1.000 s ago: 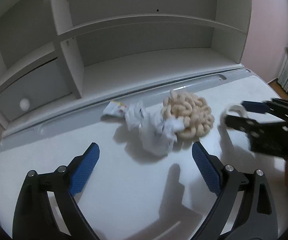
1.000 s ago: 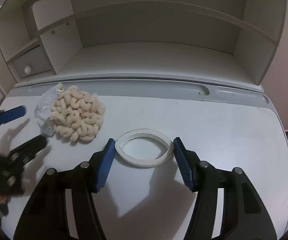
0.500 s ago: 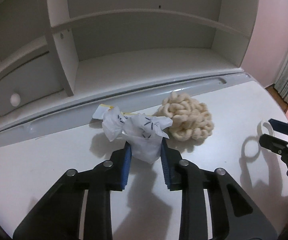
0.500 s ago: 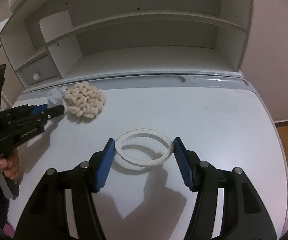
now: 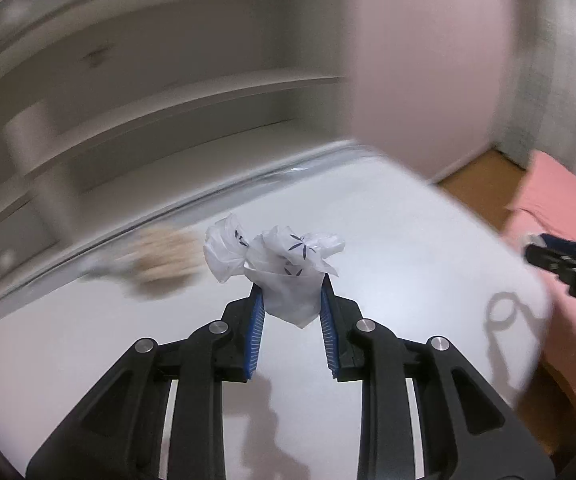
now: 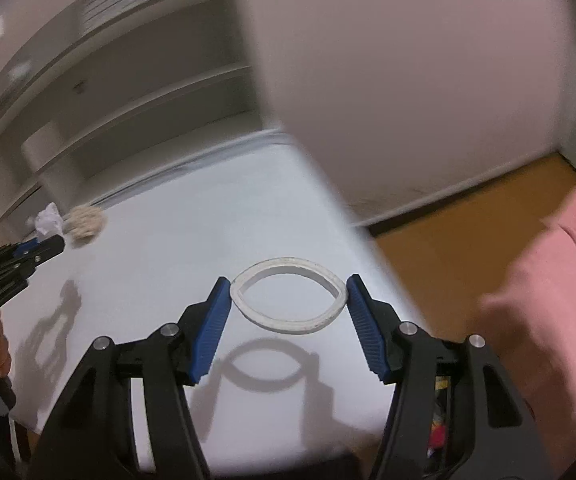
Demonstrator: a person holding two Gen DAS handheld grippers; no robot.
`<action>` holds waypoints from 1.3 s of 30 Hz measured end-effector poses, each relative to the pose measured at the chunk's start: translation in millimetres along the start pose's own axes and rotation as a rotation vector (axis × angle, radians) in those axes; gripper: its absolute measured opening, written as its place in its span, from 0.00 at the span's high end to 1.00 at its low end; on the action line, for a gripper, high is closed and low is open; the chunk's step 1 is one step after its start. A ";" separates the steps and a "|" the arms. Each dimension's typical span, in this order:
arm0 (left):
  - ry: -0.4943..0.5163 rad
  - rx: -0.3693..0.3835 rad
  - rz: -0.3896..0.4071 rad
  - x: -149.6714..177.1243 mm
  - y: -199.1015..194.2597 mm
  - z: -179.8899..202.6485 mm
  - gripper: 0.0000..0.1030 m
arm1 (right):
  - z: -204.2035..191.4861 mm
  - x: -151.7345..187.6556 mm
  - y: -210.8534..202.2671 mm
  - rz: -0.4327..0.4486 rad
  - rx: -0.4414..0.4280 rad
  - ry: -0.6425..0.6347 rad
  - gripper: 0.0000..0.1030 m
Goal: Collect trash
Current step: 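Carry the tissue and tape roll over the black bin and open both tools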
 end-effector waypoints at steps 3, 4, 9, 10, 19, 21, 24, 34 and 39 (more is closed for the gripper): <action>0.094 0.132 0.038 -32.6 5.9 95.1 0.76 | 74.6 3.9 -23.8 0.031 0.083 0.097 0.43; 0.116 0.165 0.044 -38.1 7.3 120.7 0.76 | 102.9 6.2 -32.6 0.040 0.110 0.140 0.43; 0.277 0.352 0.078 -60.6 12.6 269.8 0.76 | 217.8 27.7 -63.3 0.061 0.231 0.300 0.43; 0.297 0.379 0.079 -60.7 13.3 289.7 0.76 | 232.1 32.6 -65.1 0.058 0.247 0.321 0.43; 0.473 0.551 -0.032 -12.3 73.2 448.3 0.76 | 345.2 91.6 -37.4 -0.040 0.339 0.485 0.43; 0.475 0.590 -0.089 5.7 96.1 468.6 0.76 | 357.2 105.7 -21.6 -0.085 0.349 0.498 0.43; 0.475 0.603 -0.169 25.8 133.3 486.5 0.76 | 376.9 127.4 3.4 -0.153 0.353 0.525 0.43; 0.449 0.611 -0.360 92.4 202.6 522.9 0.76 | 427.1 195.4 60.7 -0.311 0.368 0.609 0.43; 0.419 0.630 -0.398 102.0 216.9 533.9 0.76 | 432.7 207.0 65.8 -0.334 0.371 0.628 0.43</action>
Point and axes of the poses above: each gripper's, at about its wrist camera, not at the fingertips, and y roughly the way its jaws point, z to its right, x to its underside, the point moved 10 cm from there along y, roughly the way its jaws point, and after that the axes turned 14 degrees about y, right-handed, at the moved point
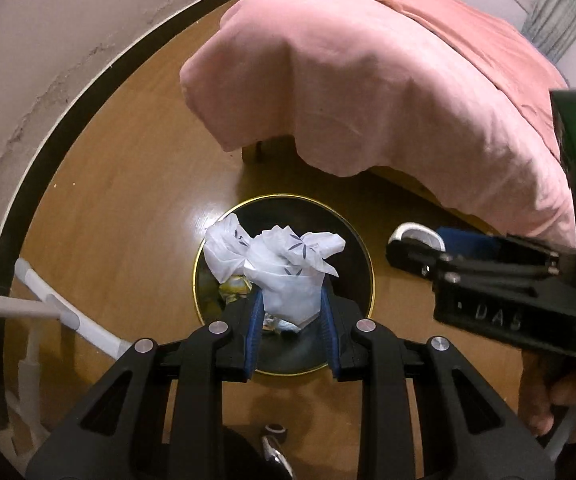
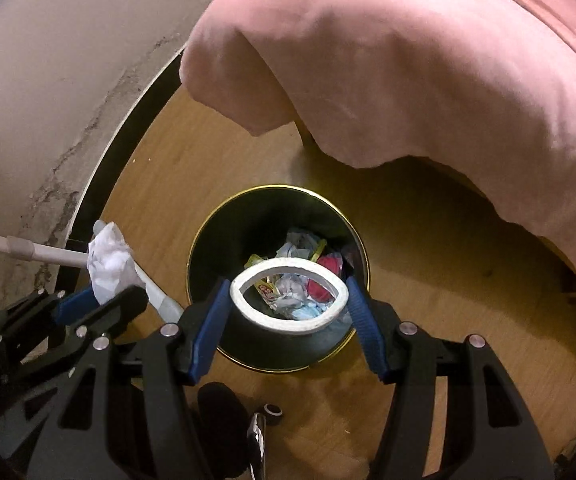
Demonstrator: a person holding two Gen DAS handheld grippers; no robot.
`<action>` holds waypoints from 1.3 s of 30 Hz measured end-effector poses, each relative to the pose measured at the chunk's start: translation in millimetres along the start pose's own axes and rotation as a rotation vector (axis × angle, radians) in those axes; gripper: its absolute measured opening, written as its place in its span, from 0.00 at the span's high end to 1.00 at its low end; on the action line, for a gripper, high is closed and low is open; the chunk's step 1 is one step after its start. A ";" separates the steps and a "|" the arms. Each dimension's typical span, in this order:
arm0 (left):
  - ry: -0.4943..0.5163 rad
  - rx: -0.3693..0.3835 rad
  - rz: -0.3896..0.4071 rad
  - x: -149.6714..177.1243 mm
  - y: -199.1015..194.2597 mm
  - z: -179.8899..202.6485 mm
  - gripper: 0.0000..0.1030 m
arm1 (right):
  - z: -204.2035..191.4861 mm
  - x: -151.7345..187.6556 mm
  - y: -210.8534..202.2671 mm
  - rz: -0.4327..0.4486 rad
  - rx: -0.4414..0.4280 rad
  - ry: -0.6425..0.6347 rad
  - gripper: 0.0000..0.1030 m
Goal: Collect trash
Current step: 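Carry the tissue and tape roll over the black bin and open both tools, then move both open tools back to the desk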
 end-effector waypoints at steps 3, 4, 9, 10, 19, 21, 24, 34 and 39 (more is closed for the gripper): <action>0.009 0.004 -0.008 1.3 4.6 3.8 0.76 | -0.8 0.4 -0.1 0.000 0.000 0.005 0.43; 0.011 0.005 -0.009 0.4 3.8 3.5 0.76 | -2.5 -1.0 0.6 0.002 0.000 0.005 0.43; 0.002 0.018 -0.018 -1.8 11.0 2.4 0.74 | 3.1 -2.5 2.0 0.002 0.002 0.027 0.43; -0.001 0.020 -0.017 -2.0 11.3 2.1 0.72 | 4.1 -2.8 2.0 0.004 0.002 0.029 0.43; -0.018 0.016 0.006 -1.7 1.4 -0.9 0.38 | 8.0 -7.1 2.7 0.003 -0.010 0.048 0.43; -0.017 0.015 0.009 -1.3 -2.8 -1.1 0.38 | 6.7 -7.5 1.3 0.006 -0.014 0.046 0.43; -0.003 0.007 0.017 0.7 -12.6 -1.0 0.38 | 4.8 -8.5 -1.3 0.011 -0.022 0.042 0.43; 0.022 -0.022 0.074 2.3 -60.3 4.1 0.28 | -8.9 -7.5 -16.6 0.026 -0.060 0.033 0.23; 0.063 -0.024 0.136 -2.3 -103.6 19.3 0.26 | -13.6 -10.0 -41.6 0.074 -0.054 0.029 0.22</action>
Point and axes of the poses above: each gripper's, at about its wrist camera, not at the fingertips, and y roughly the way its jaws point, z to its right, x to its underside, the point moved 10 cm from there along y, roughly the way its jaws point, and after that the axes turned 14 degrees about y, right-handed, at the moved point
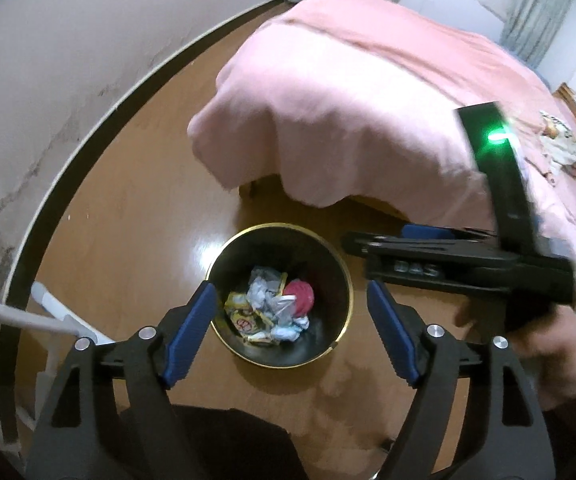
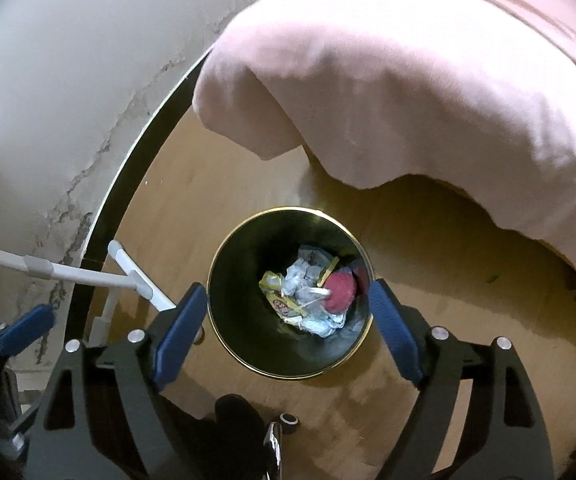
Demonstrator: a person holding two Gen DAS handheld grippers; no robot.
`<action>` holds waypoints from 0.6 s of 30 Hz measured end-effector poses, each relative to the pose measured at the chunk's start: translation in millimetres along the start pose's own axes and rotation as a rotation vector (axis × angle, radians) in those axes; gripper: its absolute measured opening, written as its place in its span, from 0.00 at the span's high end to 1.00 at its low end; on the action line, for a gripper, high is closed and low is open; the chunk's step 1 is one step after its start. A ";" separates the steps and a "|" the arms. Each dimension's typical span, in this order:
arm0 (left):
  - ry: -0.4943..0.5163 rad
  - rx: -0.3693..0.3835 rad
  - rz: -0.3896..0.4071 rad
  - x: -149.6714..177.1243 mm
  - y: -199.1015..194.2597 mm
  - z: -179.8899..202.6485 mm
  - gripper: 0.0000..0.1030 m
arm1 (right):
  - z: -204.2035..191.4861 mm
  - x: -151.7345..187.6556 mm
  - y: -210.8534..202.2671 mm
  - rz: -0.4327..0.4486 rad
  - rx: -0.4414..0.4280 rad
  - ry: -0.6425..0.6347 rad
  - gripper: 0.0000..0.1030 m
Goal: Collect trash
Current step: 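Move both open tools back to the desk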
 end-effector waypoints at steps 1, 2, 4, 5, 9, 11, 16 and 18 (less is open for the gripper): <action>0.010 -0.004 0.013 -3.2 -12.7 2.2 0.26 | -2.9 -1.0 -7.3 0.014 -0.001 -0.006 0.22; 0.015 -0.001 0.032 -6.6 -30.4 4.9 0.26 | -6.5 -2.5 -16.1 0.030 0.000 -0.013 0.22; 0.016 0.012 0.081 -12.3 -63.3 6.8 0.23 | -21.1 -6.8 -43.9 0.082 0.003 -0.043 0.22; 0.018 0.010 0.107 -14.7 -81.4 5.7 0.22 | -30.2 -8.6 -57.3 0.107 -0.004 -0.061 0.22; 0.013 -0.061 0.215 -14.6 -174.6 -20.3 0.13 | -95.8 -13.3 -131.6 0.253 -0.071 -0.154 0.21; -0.020 -0.133 0.297 -3.1 -229.7 -50.9 0.10 | -131.1 -9.1 -157.7 0.300 -0.113 -0.189 0.18; -0.151 -0.424 0.329 69.3 -317.1 -153.3 0.07 | -294.6 47.8 -196.8 0.290 -0.326 -0.416 0.13; -0.236 -0.538 0.296 113.1 -345.0 -199.0 0.07 | -361.9 86.5 -193.6 0.244 -0.393 -0.529 0.13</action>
Point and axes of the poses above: each gripper's, at about its wrist camera, not at the fingertips, and y roughly the way its jaws point, z to its right, x to its underside, the point moved 10 cm from there along y, roughly the way its jaws point, and after that the axes turned 14 degrees about y, right-handed, at the moved point
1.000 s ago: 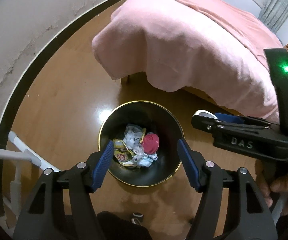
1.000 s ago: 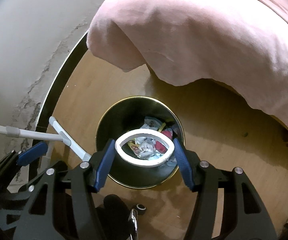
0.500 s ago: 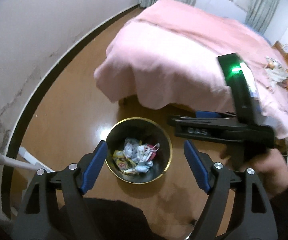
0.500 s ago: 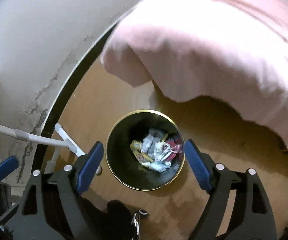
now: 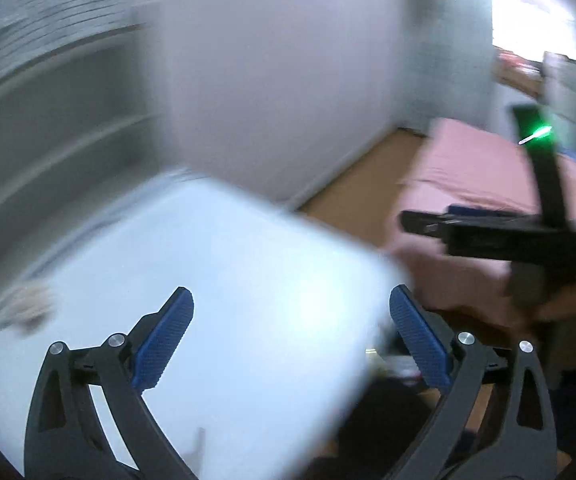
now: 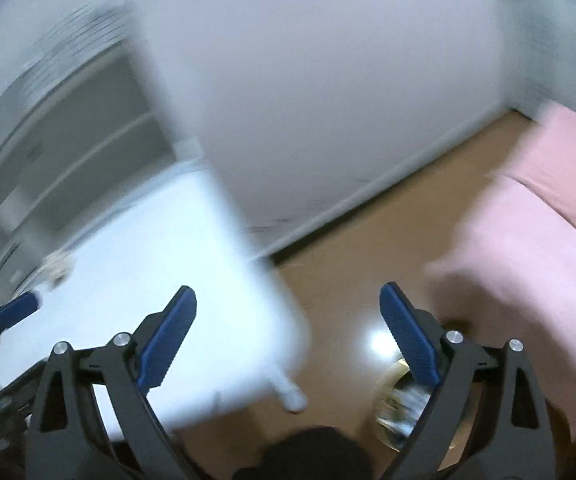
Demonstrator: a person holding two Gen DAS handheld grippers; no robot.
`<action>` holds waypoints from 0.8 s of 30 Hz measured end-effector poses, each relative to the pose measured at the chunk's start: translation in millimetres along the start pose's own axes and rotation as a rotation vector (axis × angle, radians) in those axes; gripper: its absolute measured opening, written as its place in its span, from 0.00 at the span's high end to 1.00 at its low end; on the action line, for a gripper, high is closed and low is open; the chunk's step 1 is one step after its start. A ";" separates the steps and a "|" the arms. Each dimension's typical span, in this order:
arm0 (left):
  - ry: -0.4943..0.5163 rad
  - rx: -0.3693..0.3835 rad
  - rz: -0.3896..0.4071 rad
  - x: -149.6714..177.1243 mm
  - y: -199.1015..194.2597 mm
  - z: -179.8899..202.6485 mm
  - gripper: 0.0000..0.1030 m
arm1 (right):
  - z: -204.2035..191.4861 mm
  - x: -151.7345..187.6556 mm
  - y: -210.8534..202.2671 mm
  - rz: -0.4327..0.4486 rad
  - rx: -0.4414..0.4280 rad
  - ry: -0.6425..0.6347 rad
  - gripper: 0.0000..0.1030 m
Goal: Collect trash
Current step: 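Move both open tools back to the desk, then grasp the cereal rings with the right tool while the left tool grasps the snack wrapper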
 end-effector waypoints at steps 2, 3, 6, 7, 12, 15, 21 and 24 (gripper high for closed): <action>-0.072 -0.103 -0.034 29.4 -10.4 -61.6 0.07 | -72.5 9.5 31.6 -0.059 -0.081 -0.079 0.13; -0.129 -0.170 -0.064 52.6 -18.0 -102.6 0.07 | -106.6 15.9 46.8 -0.086 -0.116 -0.115 0.13; -0.236 -0.304 -0.136 101.0 -34.9 -173.7 0.07 | -201.8 42.0 87.1 -0.166 -0.199 -0.227 0.13; -0.276 -0.352 -0.159 119.6 -43.4 -198.1 0.07 | -233.4 51.6 100.3 -0.197 -0.232 -0.260 0.13; -0.432 -0.463 -0.220 179.9 -74.0 -265.5 0.07 | -332.6 91.8 151.7 -0.301 -0.290 -0.375 0.13; -0.493 -0.475 -0.230 200.7 -85.9 -289.6 0.07 | -365.3 109.5 178.8 -0.333 -0.280 -0.417 0.13; -0.572 -0.463 -0.241 209.6 -69.1 -310.2 0.07 | -381.2 114.9 217.8 -0.371 -0.241 -0.402 0.28; -0.605 -0.445 -0.242 214.6 -57.9 -313.0 0.07 | -376.3 116.2 218.0 -0.390 -0.248 -0.398 0.67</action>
Point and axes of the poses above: each gripper's, at about its wrist camera, not at the fingertips, and y roughly the way its jaws point, z to its right, x to its underside, the point moved 10 cm from there along y, roughly the way its jaws point, and after that the axes turned 14 degrees about y, right-handed, at the moved point
